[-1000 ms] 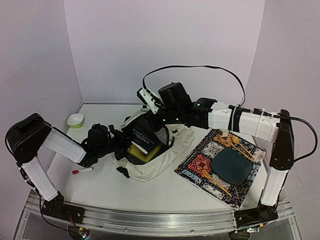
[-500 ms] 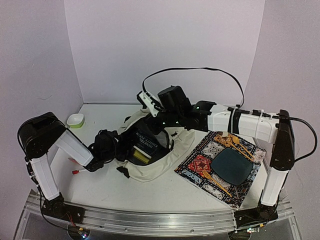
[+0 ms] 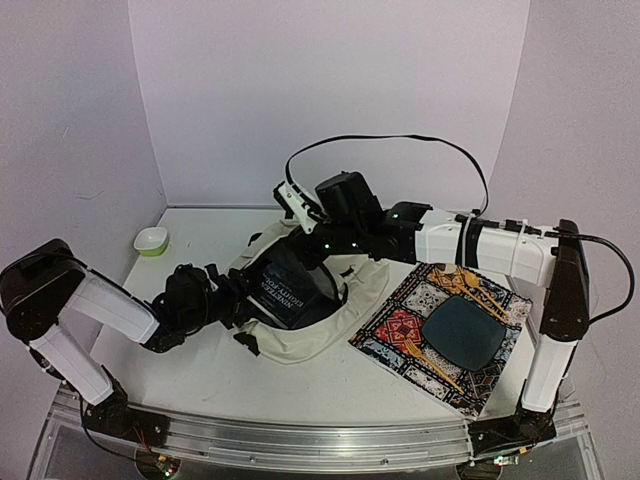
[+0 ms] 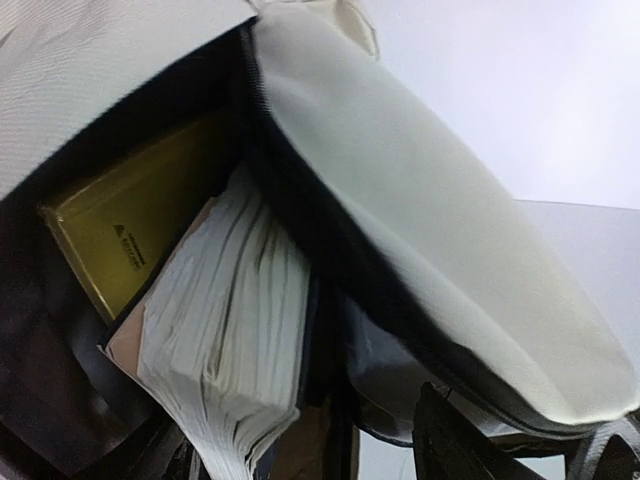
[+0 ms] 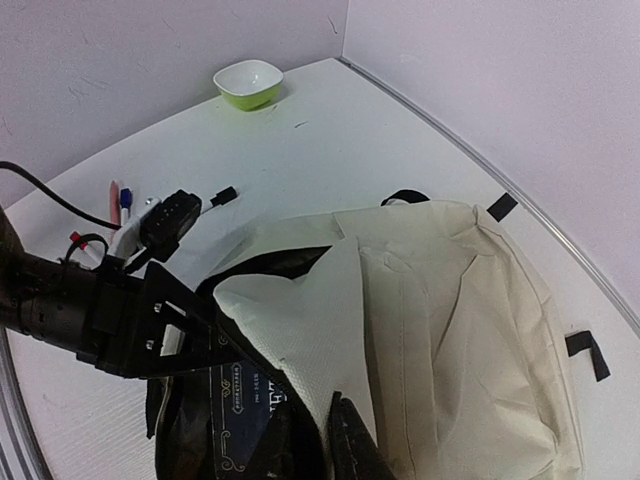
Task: Pack the student bag
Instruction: Place the book in the largest pocket of the bag, then place the largest pocket of the student bag.
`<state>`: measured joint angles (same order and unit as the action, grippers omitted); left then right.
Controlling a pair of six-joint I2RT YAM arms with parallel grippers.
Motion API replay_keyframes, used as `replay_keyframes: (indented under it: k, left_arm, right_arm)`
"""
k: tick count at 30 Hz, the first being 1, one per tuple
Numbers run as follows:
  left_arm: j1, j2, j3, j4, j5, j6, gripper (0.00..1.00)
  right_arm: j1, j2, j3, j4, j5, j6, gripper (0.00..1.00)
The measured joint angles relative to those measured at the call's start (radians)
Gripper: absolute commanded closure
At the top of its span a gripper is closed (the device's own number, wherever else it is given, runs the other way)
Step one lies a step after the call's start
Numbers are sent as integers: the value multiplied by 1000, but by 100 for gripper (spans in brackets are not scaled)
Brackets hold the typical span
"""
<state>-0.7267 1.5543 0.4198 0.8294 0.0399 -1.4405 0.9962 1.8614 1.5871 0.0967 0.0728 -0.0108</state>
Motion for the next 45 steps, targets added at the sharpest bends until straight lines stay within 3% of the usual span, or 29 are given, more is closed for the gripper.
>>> replay_keyframes:
  k: [4,14,22,31,36,45]
  left_arm:
    - [-4,-24,5,-47,0,30,34]
    - [-4,169,212,-154,37,104,40]
    - [-8,169,312,-299,-49,250,28]
    - [-34,158,358,-519,-213,433,21]
    - [-63,54,348,-627,-278,494,22]
    - [-70,-360,135,-761,-294,509,22]
  right_arm:
    - [3,0,0,0,-7,18,87]
    - [8,0,0,-1,-7,30,87]
    - [8,0,0,-2,-4,30,87]
    - [8,1,0,-3,-3,30,87]
    - [9,6,0,-4,-8,38,85]
    - [23,89,1,-3,-46,102,76]
